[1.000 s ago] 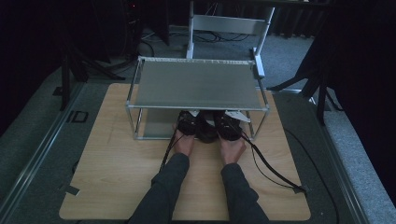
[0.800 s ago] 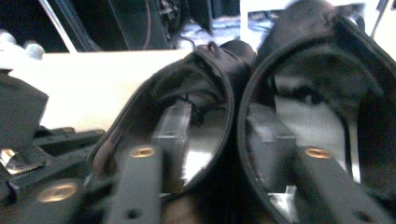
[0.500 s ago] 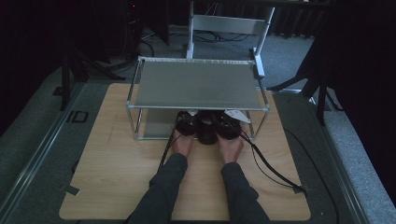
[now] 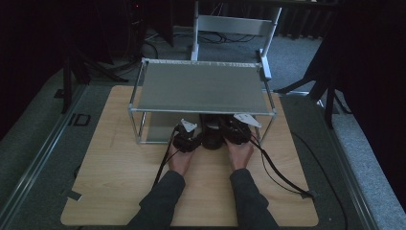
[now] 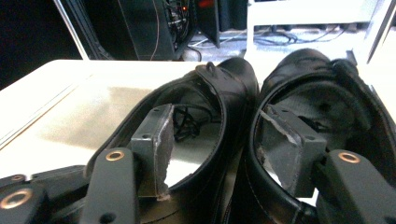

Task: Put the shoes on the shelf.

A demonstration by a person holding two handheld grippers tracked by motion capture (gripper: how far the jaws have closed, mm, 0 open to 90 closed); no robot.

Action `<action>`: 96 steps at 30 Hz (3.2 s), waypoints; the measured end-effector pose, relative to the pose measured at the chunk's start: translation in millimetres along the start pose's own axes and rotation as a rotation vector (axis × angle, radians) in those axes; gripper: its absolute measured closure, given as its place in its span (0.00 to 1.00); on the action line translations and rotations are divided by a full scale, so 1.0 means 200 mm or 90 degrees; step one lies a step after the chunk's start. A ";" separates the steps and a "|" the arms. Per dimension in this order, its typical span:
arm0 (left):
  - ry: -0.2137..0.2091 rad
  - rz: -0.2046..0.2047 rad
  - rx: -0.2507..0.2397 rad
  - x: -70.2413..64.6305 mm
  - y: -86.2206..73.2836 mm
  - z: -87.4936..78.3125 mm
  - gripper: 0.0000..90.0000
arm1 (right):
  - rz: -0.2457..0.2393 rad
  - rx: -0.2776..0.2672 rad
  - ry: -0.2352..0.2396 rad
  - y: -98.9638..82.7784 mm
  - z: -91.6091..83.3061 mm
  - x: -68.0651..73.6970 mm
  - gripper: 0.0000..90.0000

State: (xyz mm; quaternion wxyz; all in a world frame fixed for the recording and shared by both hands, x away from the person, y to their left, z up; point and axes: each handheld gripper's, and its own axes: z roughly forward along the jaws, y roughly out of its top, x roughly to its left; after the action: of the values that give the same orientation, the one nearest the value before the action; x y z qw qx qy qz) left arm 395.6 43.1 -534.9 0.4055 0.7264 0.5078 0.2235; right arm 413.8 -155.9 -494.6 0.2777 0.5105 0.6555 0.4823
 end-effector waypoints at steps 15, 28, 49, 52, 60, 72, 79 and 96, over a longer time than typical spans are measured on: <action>-0.054 0.033 -0.012 -0.05 -0.07 -0.09 0.51 | -0.024 -0.015 -0.058 0.02 -0.14 -0.07 0.51; -0.068 0.068 0.004 -0.16 -0.09 -0.02 0.44 | 0.087 0.005 -0.122 0.00 -0.13 -0.20 0.52; -0.056 0.057 0.012 -0.20 -0.09 0.03 0.41 | 0.024 0.075 -0.114 -0.09 -0.04 -0.14 0.13; -0.056 0.057 0.011 -0.20 -0.09 0.03 0.41 | 0.008 0.105 -0.111 -0.13 0.01 -0.14 0.16; -0.055 0.048 0.007 -0.21 -0.09 0.04 0.40 | -0.040 0.108 -0.124 -0.14 -0.02 -0.12 0.27; -0.066 0.027 -0.015 -0.24 -0.05 0.07 0.45 | -0.075 0.089 -0.114 -0.14 -0.06 -0.11 0.33; -0.075 0.024 -0.014 -0.23 -0.03 0.07 0.46 | -0.053 0.090 -0.094 -0.14 -0.07 -0.15 0.30; -0.061 0.019 -0.006 -0.08 -0.11 -0.14 0.44 | -0.051 0.124 -0.024 -0.19 -0.33 -0.26 0.31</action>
State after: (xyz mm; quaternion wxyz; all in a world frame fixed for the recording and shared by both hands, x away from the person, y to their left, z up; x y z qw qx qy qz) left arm 356.7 42.2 -535.7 0.4290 0.7421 0.4760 0.1970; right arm 359.6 -227.5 -511.3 0.2582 0.5172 0.7140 0.3951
